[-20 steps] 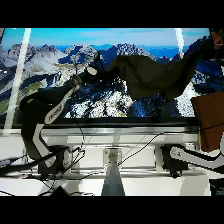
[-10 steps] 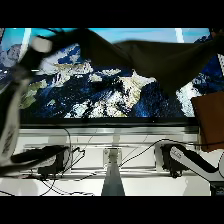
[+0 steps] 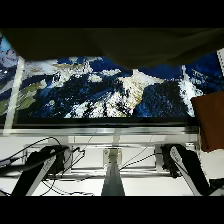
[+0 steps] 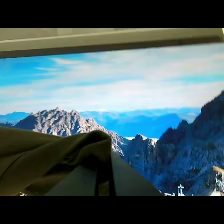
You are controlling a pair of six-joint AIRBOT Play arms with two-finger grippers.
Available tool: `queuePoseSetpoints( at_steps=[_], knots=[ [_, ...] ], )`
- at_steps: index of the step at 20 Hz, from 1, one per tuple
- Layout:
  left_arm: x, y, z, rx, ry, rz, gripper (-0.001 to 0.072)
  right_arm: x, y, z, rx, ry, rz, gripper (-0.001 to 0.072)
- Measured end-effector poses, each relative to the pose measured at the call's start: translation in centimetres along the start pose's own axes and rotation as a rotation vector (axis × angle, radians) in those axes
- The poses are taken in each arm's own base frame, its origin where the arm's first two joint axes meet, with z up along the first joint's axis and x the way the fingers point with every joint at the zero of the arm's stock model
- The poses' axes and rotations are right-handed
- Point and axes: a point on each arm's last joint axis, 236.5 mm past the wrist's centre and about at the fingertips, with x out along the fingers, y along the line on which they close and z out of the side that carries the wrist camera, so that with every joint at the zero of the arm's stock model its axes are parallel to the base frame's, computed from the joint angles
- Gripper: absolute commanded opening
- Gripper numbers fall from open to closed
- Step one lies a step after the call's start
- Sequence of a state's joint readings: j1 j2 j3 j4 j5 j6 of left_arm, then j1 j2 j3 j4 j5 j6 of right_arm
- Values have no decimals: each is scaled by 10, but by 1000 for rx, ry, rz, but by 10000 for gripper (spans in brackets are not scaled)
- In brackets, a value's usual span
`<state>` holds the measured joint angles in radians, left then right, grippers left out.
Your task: Fold the clothes and pants, and hang the long-sleeved shirts on hangers.
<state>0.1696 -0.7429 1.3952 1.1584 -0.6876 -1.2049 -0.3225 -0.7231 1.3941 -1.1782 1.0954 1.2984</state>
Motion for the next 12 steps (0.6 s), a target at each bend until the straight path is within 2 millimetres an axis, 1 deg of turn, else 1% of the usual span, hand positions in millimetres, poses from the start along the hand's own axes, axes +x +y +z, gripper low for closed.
queuePoseSetpoints(
  at_steps=[2, 3, 4, 5, 6, 8, 10, 12],
  knots=[
    [-15, 15, -25, 43, 119, 51, 14, -25, 10, 4, -46, -34, 2, 24],
    [-18, 20, -42, 48, 189, 62, 14, -32, 13, 1, -60, -28, 5, 24],
    [-18, 22, -67, 45, 282, 58, 14, -32, 15, -5, -66, -7, 10, 24],
    [-13, 22, -96, 25, 379, 41, 14, -26, 14, -17, -63, 38, 18, 24],
    [-6, 20, -126, -1, 469, 14, 14, -16, 13, -33, -53, 99, 31, 24],
    [12, 5, -192, -57, 649, -78, 14, 15, 8, -74, -6, 245, 64, 24],
    [31, -18, -258, -111, 822, -195, 14, 50, 6, -124, 73, 407, 113, 25],
    [49, -41, -318, -152, 958, -283, 14, 84, 5, -173, 163, 556, 157, 26]
  ],
)
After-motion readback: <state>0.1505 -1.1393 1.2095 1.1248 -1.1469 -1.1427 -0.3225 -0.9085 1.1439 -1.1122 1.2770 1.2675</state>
